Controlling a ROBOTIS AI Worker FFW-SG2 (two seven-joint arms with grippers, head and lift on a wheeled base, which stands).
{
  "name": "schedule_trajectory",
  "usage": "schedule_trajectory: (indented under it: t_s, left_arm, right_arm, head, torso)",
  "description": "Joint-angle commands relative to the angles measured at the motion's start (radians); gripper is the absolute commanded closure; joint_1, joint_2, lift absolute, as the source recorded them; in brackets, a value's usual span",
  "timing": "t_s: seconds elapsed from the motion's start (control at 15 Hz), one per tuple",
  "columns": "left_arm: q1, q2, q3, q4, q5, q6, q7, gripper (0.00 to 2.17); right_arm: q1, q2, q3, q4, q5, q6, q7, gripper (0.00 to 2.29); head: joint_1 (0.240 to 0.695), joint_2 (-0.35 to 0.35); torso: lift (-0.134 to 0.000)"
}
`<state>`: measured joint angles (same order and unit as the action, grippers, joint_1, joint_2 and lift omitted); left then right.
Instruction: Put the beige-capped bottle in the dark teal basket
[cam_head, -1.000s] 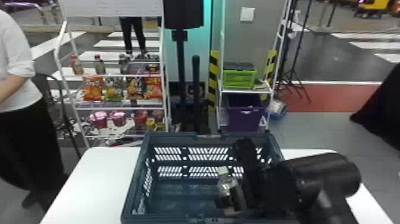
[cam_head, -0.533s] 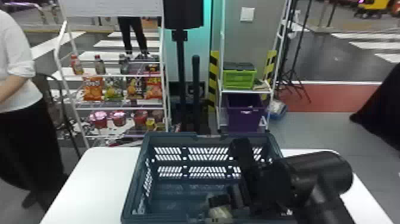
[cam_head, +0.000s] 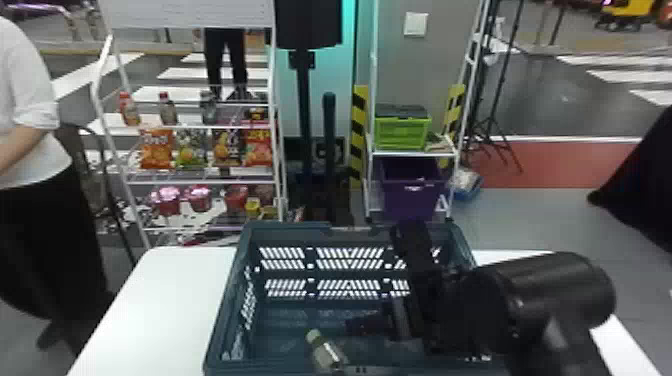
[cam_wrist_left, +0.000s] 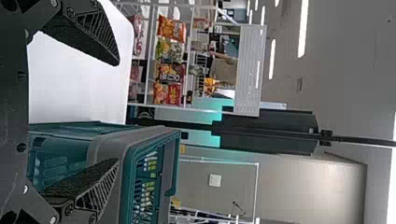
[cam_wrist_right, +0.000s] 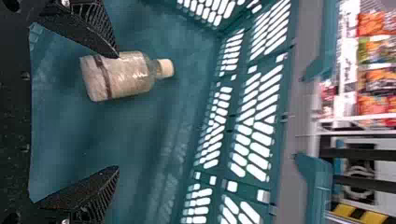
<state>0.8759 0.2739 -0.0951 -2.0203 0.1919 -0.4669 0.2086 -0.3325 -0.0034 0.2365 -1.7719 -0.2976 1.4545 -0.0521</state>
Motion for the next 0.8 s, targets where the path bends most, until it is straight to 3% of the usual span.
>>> schedule_trajectory:
  t_s: [0.0, 0.2, 0.53, 0.6, 0.73]
  left_arm:
    - [-0.001, -0.001, 0.0, -0.001, 0.0, 0.003, 0.0, 0.16]
    - [-0.003, -0.002, 0.0, -0.001, 0.0, 0.006, 0.0, 0.16]
    - [-0.011, -0.001, -0.006, -0.009, 0.0, 0.031, 0.0, 0.16]
    - [-0.012, -0.001, -0.009, -0.009, -0.002, 0.034, 0.0, 0.16]
    - [-0.017, -0.001, -0.011, -0.011, -0.003, 0.04, 0.0, 0.16]
  right_arm:
    - [0.046, -0.024, -0.005, -0.116, 0.0, 0.002, 0.0, 0.03]
    - [0.168, -0.075, -0.023, -0.307, 0.02, -0.084, 0.009, 0.03]
    - [0.504, -0.188, -0.071, -0.514, 0.023, -0.544, 0.023, 0.03]
    - [0.569, -0.202, -0.075, -0.543, 0.034, -0.605, 0.023, 0.03]
    - [0.731, -0.211, -0.098, -0.557, 0.06, -0.881, 0.023, 0.03]
  head:
    - [0.499, 0.0]
    - [0.499, 0.0]
    - [0.499, 0.0]
    - [0.499, 0.0]
    - [0.499, 0.0]
  torso:
    - [0.0]
    - [0.0]
    - [0.0]
    - [0.0]
    - [0.0]
